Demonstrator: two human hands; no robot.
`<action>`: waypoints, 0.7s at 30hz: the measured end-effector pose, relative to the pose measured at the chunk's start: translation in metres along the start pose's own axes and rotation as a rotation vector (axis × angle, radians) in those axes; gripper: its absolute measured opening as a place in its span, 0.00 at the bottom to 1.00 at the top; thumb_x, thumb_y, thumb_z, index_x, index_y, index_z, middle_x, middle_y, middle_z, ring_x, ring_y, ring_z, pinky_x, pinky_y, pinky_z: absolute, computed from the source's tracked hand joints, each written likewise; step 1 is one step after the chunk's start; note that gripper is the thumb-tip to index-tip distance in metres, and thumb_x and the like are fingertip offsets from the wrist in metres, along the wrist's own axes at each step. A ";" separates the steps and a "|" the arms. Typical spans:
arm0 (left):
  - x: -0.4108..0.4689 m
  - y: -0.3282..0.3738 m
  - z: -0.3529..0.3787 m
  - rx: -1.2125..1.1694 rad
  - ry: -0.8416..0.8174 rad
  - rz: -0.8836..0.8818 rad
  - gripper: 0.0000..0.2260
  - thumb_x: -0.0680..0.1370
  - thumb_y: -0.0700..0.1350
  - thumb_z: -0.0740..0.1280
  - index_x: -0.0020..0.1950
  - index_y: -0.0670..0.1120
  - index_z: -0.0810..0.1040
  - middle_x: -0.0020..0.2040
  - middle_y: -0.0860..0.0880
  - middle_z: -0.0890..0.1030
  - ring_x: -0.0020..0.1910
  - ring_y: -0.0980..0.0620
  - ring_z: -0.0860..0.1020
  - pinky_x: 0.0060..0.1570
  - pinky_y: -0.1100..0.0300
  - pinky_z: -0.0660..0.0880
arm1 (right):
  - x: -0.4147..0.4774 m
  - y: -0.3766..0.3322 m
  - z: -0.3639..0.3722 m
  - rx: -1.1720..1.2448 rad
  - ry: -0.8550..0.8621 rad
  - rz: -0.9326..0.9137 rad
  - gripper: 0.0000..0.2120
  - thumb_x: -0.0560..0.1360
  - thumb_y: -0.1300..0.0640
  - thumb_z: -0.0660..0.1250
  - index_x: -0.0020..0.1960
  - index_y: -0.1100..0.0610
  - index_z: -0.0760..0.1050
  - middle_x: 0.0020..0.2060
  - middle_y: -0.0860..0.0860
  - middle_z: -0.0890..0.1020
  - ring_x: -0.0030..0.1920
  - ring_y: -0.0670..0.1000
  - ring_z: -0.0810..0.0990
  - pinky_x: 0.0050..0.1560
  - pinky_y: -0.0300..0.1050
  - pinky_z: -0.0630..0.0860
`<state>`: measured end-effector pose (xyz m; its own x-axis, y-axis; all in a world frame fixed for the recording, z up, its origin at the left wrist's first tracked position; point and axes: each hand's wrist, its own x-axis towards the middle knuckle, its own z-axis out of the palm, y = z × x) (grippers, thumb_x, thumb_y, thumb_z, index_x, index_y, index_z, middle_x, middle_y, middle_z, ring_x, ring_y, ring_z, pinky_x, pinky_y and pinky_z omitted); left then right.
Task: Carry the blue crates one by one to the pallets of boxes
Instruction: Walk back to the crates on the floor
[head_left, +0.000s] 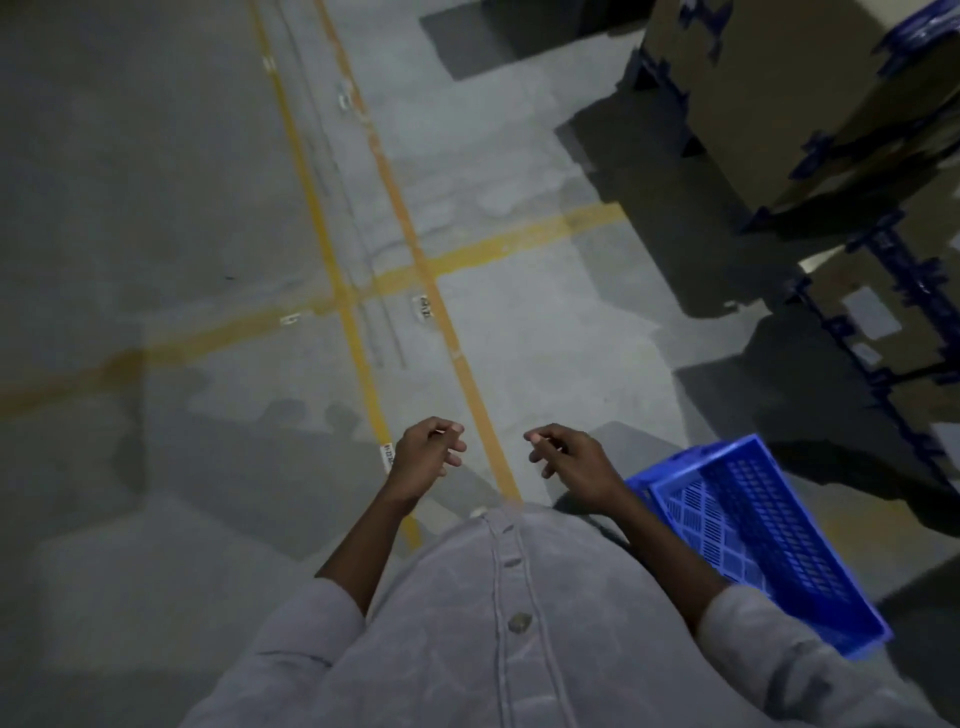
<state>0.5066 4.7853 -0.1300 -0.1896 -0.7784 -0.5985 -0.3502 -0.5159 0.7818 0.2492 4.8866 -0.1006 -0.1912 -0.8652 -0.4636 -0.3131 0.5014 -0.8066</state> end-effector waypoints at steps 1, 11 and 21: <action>0.008 0.003 -0.002 -0.016 -0.005 -0.015 0.07 0.88 0.45 0.71 0.58 0.44 0.87 0.46 0.45 0.90 0.41 0.48 0.85 0.40 0.56 0.74 | 0.014 -0.006 0.000 -0.004 0.001 0.003 0.06 0.88 0.51 0.69 0.58 0.44 0.85 0.44 0.49 0.90 0.37 0.53 0.87 0.45 0.47 0.83; 0.134 0.075 -0.034 -0.046 0.081 -0.002 0.07 0.88 0.48 0.72 0.58 0.46 0.88 0.47 0.46 0.91 0.40 0.49 0.86 0.40 0.55 0.78 | 0.198 -0.098 -0.001 -0.079 -0.116 -0.106 0.08 0.86 0.45 0.69 0.53 0.35 0.86 0.47 0.44 0.90 0.46 0.50 0.89 0.57 0.56 0.85; 0.289 0.230 -0.075 -0.151 0.263 0.035 0.07 0.88 0.48 0.73 0.57 0.46 0.88 0.46 0.46 0.91 0.39 0.50 0.86 0.43 0.52 0.77 | 0.420 -0.253 -0.072 -0.094 -0.174 -0.234 0.09 0.88 0.46 0.67 0.61 0.46 0.86 0.45 0.45 0.89 0.40 0.48 0.88 0.49 0.43 0.81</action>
<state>0.4396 4.4150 -0.1098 0.0519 -0.8524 -0.5203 -0.2037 -0.5191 0.8301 0.1811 4.3966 -0.0651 0.0562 -0.9416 -0.3320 -0.4157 0.2803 -0.8652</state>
